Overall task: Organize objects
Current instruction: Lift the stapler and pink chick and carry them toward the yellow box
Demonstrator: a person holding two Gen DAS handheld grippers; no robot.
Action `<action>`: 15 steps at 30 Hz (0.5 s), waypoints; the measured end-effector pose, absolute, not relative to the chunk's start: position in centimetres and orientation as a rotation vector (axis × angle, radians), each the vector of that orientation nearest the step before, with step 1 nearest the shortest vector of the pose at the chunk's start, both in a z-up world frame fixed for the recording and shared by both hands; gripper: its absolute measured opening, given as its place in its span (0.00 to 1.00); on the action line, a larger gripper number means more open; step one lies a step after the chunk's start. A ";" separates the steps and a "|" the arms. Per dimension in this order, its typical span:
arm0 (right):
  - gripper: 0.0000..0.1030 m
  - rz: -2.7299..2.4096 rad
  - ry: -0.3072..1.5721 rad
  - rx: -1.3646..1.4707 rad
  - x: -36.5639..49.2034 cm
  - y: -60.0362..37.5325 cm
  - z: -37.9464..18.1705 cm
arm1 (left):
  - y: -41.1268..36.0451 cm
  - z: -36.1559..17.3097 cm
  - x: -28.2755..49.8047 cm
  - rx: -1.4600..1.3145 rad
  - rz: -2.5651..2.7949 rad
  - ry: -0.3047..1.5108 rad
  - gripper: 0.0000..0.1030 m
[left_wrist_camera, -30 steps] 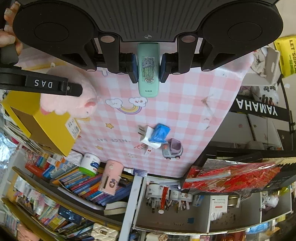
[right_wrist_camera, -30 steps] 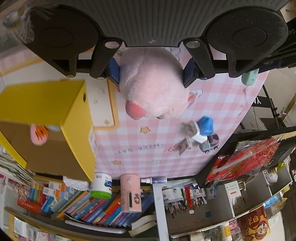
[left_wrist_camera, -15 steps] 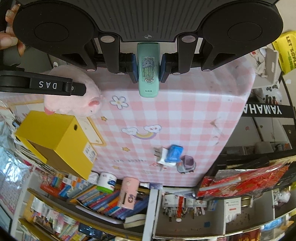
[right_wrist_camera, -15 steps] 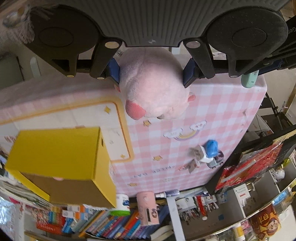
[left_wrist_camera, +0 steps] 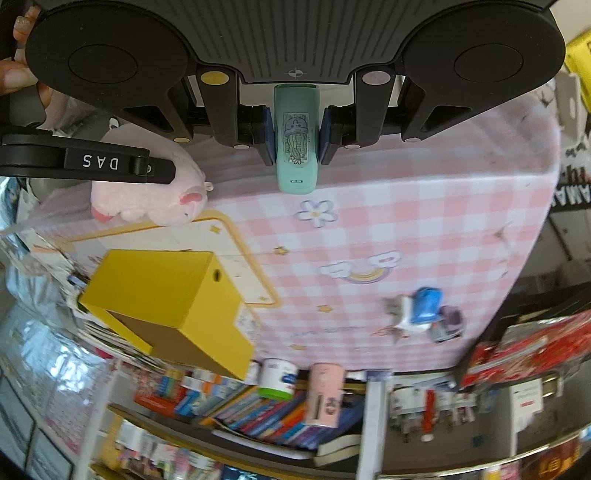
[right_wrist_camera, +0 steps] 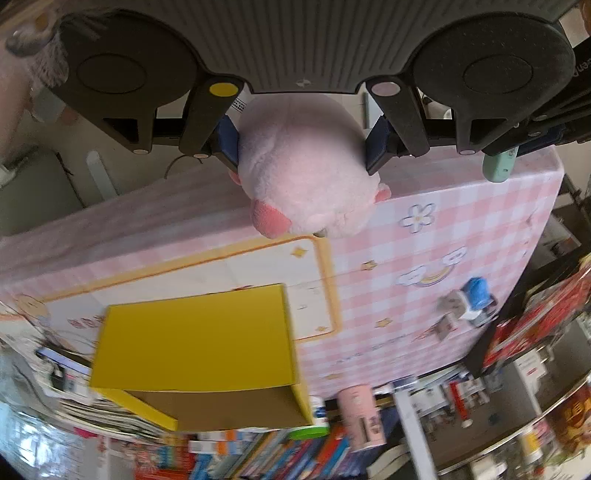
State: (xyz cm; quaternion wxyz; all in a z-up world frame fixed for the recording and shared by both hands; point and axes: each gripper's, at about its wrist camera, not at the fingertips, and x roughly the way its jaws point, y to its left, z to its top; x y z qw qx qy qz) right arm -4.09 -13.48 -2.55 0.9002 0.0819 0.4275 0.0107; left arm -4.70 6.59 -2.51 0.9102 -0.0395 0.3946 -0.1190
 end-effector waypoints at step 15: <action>0.63 -0.155 0.857 0.261 -4.9 -20.7 -2.3 | -0.5 -2.1 -2.1 0.003 -0.421 0.802 0.22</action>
